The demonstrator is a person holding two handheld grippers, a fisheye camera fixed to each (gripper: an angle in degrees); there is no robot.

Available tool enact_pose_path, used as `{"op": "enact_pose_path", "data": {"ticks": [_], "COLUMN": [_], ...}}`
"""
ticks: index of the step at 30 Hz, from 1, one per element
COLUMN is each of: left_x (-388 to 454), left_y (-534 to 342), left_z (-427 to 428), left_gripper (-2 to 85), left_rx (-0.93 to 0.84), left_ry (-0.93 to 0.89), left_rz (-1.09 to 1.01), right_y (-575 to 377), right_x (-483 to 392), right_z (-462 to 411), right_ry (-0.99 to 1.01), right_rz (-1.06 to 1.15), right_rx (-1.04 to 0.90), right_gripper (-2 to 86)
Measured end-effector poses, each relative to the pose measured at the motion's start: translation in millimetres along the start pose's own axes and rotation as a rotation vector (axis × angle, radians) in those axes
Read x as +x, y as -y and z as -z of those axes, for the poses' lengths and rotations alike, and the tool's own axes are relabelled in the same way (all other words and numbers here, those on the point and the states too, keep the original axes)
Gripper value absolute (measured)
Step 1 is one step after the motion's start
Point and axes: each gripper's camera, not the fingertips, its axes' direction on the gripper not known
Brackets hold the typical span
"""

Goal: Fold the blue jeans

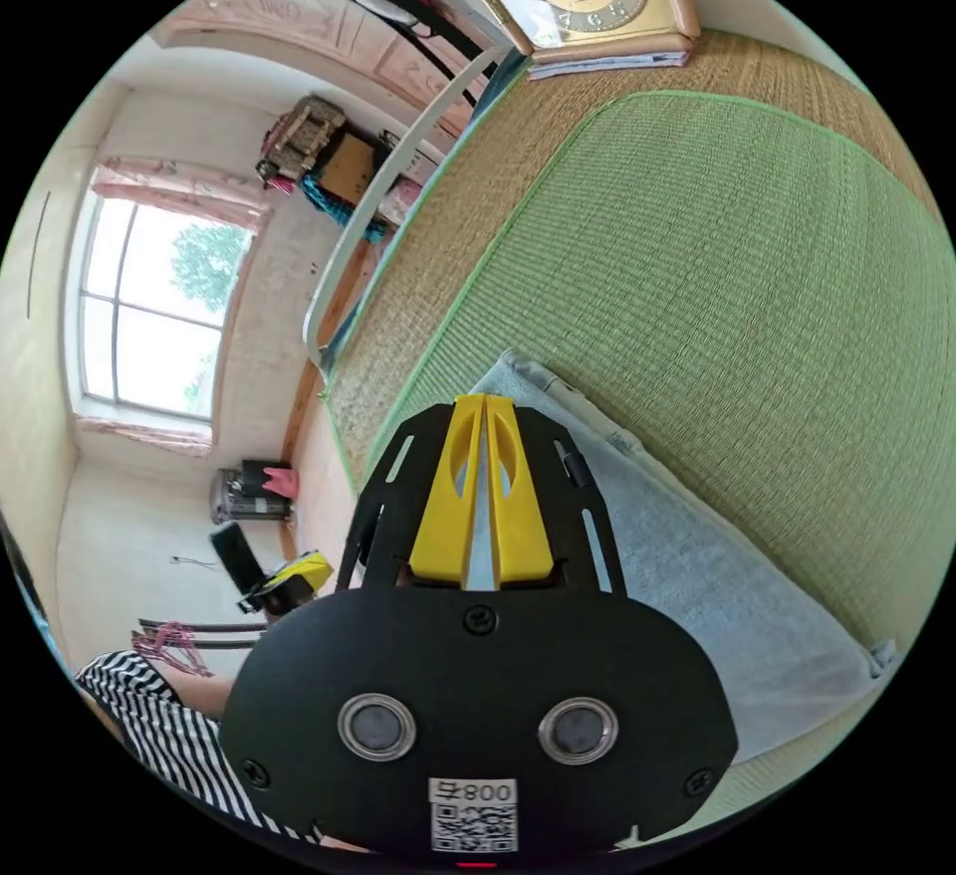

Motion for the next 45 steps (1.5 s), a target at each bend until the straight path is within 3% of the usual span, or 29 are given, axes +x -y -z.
{"op": "enact_pose_path", "data": {"ticks": [3,9,14,17,20,24,30,33,39,45], "left_x": [3.2,19.2,50.3,68.2,71.8,74.0,110.6,122.4,127.8,144.3], "left_y": [-0.5,-14.1,-22.3,-30.7,-38.3,-46.0,-56.1,-60.5,-66.2,-70.9], "left_z": [-23.0,-26.7,-20.0,-29.4,-48.5,-62.5,-63.0,-76.8,-104.1,-99.4], "left_gripper": [0.1,0.1,0.2,0.2,0.2,0.2,0.1,0.1,0.1,0.2], "left_rx": [-0.103,-0.077,-0.038,-0.08,-0.158,-0.185,-0.152,-0.176,-0.241,-0.175], "left_ry": [0.149,0.165,0.087,0.06,0.142,0.142,0.156,0.201,0.225,0.286], "left_rz": [-0.006,-0.017,-0.104,-0.176,-0.151,-0.122,-0.185,-0.212,-0.179,-0.182], "right_y": [4.1,-4.1,-20.2,-52.9,-84.1,-103.9,-148.7,-192.4,-228.0,-272.6], "right_x": [-7.9,-21.3,-22.2,-15.3,15.8,61.9,63.3,91.9,155.6,118.2], "right_z": [-11.4,-19.5,4.0,40.5,63.3,54.2,104.7,134.4,133.5,141.9], "right_ry": [-0.071,-0.145,-0.061,-0.167,-0.284,-0.242,-0.227,-0.28,-0.168,-0.134], "right_rz": [0.047,0.141,0.17,0.188,0.082,-0.053,-0.022,-0.126,-0.28,-0.093], "right_rx": [-0.039,-0.052,-0.049,0.022,0.059,-0.017,0.122,0.223,0.184,0.137], "right_gripper": [0.1,0.1,0.1,0.1,0.1,0.1,0.0,0.1,0.1,0.0]}}
